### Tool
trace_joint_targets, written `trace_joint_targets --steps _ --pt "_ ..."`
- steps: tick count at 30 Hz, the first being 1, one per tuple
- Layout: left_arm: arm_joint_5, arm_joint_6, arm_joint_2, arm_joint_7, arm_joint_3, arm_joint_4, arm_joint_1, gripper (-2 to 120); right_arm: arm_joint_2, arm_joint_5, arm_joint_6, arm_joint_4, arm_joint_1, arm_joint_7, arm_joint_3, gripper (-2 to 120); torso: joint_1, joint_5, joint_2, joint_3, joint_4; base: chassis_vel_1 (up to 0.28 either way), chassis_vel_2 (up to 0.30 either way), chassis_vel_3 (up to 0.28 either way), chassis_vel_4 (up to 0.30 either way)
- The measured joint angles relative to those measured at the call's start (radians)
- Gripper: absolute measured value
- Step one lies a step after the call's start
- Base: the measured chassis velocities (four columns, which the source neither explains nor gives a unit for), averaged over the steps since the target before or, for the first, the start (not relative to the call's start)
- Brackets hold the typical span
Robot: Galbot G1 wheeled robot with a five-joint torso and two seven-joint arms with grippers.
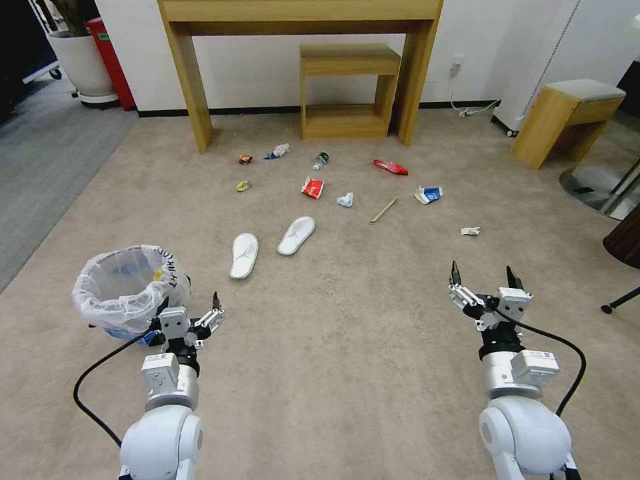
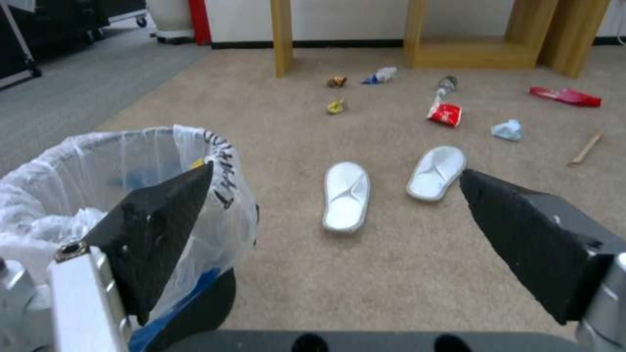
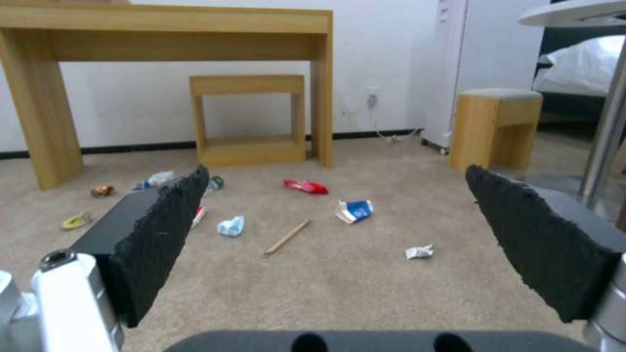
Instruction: Pick up the trash bin and place the garbage on the floor into it.
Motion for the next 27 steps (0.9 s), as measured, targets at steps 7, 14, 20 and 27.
trace_joint_targets --steps 7,14,20,27 --pt "0.001 -0.003 -0.003 -0.004 0.000 0.016 -0.004 100 -0.013 0.003 -0.006 -0.003 0.009 0.007 0.010 100 0.000 0.0000 0.000 0.000 0.0000 0.007 0.015 -0.012 -0.014" --pt "-0.003 -0.004 0.003 -0.008 -0.007 0.019 -0.008 100 -0.012 -0.006 -0.007 -0.012 0.011 0.007 0.012 100 0.000 0.0000 0.000 0.000 0.0000 0.128 0.130 -0.151 -0.138" --pt "-0.008 -0.008 0.009 -0.011 -0.013 0.019 -0.005 100 -0.001 -0.020 0.001 -0.021 0.012 0.002 0.004 100 0.000 0.0003 0.000 0.000 0.0001 0.234 0.245 -0.230 -0.248" --pt "-0.011 -0.011 0.012 -0.015 -0.017 0.018 -0.001 100 0.005 -0.033 0.026 -0.033 0.015 -0.015 0.001 100 0.000 -0.0002 0.000 0.000 0.0001 0.275 0.285 -0.290 -0.273"
